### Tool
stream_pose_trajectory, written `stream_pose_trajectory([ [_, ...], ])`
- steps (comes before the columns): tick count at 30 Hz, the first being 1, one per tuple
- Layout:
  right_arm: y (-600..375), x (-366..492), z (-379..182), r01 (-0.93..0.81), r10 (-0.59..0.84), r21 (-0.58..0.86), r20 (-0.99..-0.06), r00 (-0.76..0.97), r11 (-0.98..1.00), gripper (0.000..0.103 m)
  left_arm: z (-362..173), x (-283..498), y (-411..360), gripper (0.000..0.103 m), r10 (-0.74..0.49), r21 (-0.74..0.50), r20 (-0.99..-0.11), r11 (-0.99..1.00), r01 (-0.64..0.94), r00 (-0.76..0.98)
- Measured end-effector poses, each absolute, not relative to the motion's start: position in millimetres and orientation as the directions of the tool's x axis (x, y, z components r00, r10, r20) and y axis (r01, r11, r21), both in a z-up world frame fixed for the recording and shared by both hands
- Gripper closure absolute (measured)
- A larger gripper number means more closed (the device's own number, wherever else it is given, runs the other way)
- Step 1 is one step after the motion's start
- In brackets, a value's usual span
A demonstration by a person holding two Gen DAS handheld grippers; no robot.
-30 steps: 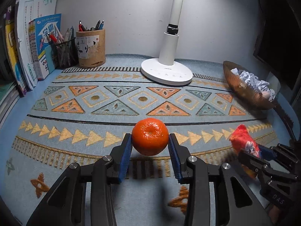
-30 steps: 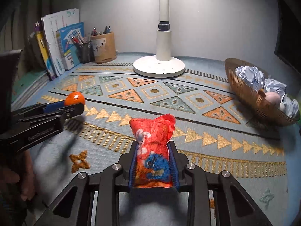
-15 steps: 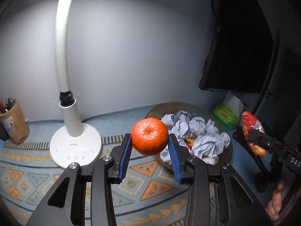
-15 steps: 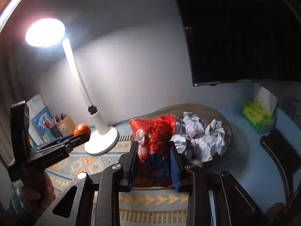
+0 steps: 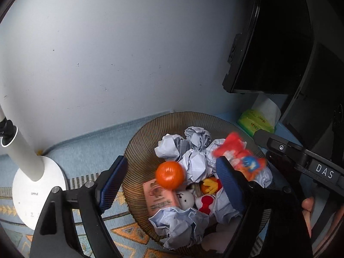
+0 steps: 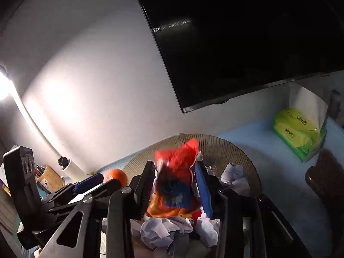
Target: Organize objects
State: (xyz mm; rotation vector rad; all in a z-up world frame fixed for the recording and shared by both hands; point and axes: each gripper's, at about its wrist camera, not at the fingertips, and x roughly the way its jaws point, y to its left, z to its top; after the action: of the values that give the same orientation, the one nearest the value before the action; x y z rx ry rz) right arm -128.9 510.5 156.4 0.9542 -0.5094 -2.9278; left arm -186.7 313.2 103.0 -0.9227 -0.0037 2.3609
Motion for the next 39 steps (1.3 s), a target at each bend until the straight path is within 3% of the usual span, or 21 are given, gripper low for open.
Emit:
stream_pose_trajectory([
  [9, 497, -79, 174, -0.037, -0.146, 0.312, -0.542, -0.828, -0.949, 0.065, 140, -139, 237, 0.02, 0.531, -0.268, -0.567, -0.842, -0.468, -0.63],
  [16, 447, -28, 208, 0.036, -0.219, 0.348, -0.502, -0.837, -0.937, 0.063, 185, -74, 153, 0.02, 0.358, -0.106, -0.537, -0.927, -0.36, -0.764],
  [18, 425, -17, 214, 0.071, -0.253, 0.36, -0.489, -0.835, -0.93, 0.063, 194, -55, 124, 0.012, 0.285, -0.042, -0.526, -0.95, -0.31, -0.801],
  [19, 413, -12, 216, 0.085, -0.264, 0.36, -0.486, -0.833, -0.929, 0.063, 195, -47, 110, 0.0, 0.258, -0.023, -0.523, -0.957, -0.289, -0.812],
  [20, 400, -8, 215, 0.096, -0.272, 0.356, -0.486, -0.83, -0.93, 0.06, 196, -36, 92, 0.001, 0.244, -0.018, -0.517, -0.962, -0.274, -0.821],
  [23, 357, 8, 199, 0.119, -0.288, 0.345, -0.495, -0.82, -0.931, 0.046, 177, -13, 50, 0.001, 0.216, -0.041, -0.517, -0.973, -0.228, -0.829],
  [28, 291, 5, 137, 0.131, -0.299, 0.305, -0.606, -0.738, -0.943, 0.046, 117, -2, 3, 0.001, 0.115, -0.028, -0.599, -0.992, -0.122, -0.792],
  [39, 261, -28, 44, 0.059, -0.106, 0.088, -0.768, -0.632, -0.994, 0.038, 23, -37, -34, 0.001, 0.086, -0.101, -0.748, -0.995, -0.015, -0.658],
])
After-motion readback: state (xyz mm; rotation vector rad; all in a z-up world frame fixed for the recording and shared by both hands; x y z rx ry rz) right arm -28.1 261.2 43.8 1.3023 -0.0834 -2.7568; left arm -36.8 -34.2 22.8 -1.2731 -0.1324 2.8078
